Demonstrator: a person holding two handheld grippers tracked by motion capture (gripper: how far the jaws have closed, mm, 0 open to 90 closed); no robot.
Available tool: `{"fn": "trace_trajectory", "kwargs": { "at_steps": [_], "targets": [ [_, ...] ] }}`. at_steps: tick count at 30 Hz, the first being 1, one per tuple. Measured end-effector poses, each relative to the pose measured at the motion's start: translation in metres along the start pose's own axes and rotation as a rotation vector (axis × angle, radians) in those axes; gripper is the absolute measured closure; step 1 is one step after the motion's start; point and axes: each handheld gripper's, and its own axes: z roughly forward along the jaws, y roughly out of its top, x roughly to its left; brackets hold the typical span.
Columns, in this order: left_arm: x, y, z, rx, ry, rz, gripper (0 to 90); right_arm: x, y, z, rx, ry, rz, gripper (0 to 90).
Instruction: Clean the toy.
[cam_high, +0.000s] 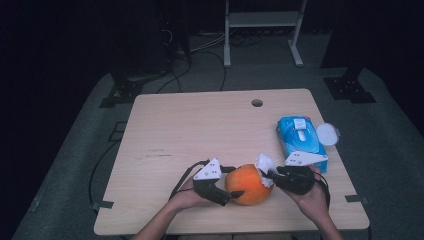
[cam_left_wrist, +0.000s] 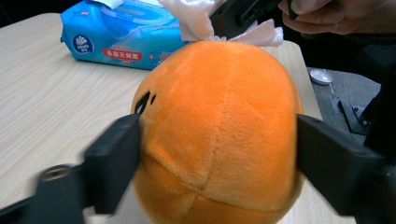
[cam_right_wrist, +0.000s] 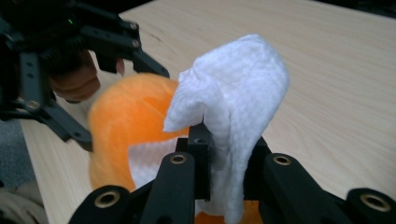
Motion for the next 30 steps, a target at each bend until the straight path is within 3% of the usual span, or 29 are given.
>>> {"fn": "trace_trajectory", "kwargs": {
  "at_steps": [3,6,8,9,14,16,19,22,25,27,30],
  "targets": [
    [-0.008,0.006,0.002,0.003,0.008,0.056,28.9,0.012,0.008,-0.001,-0.032,0.037,-0.01,78.6],
    [-0.016,0.01,0.006,0.007,0.018,0.113,29.9,0.035,0.017,0.001,-0.039,0.078,-0.074,78.6],
    [-0.018,0.01,0.006,0.012,0.019,0.117,30.3,0.046,0.02,0.006,-0.021,0.067,-0.122,78.6],
    [-0.017,0.009,0.005,0.014,0.019,0.113,30.5,0.045,0.02,0.007,-0.012,0.059,-0.128,78.5],
    [-0.015,0.008,0.005,0.008,0.021,0.097,30.6,0.015,0.006,0.003,-0.01,0.032,-0.023,78.1],
    [-0.015,0.008,0.006,0.002,0.017,0.095,30.2,0.011,0.004,-0.001,-0.013,0.019,-0.004,78.2],
    [-0.014,0.008,0.006,0.0,0.021,0.094,30.0,0.017,0.008,-0.001,-0.026,0.027,-0.017,78.4],
    [-0.015,0.008,0.005,-0.001,0.033,0.093,32.1,0.03,0.014,0.002,-0.033,0.087,-0.038,78.1],
    [-0.014,0.01,0.003,-0.001,0.038,0.089,34.5,0.033,0.015,0.001,-0.03,0.07,-0.066,78.1],
    [-0.012,0.009,0.001,0.005,0.048,0.067,34.7,0.023,0.012,-0.001,-0.029,0.049,-0.039,77.9],
    [-0.009,0.006,0.0,0.0,0.048,0.05,34.6,-0.002,-0.001,-0.004,-0.019,0.016,0.039,77.8]
  ]
}}
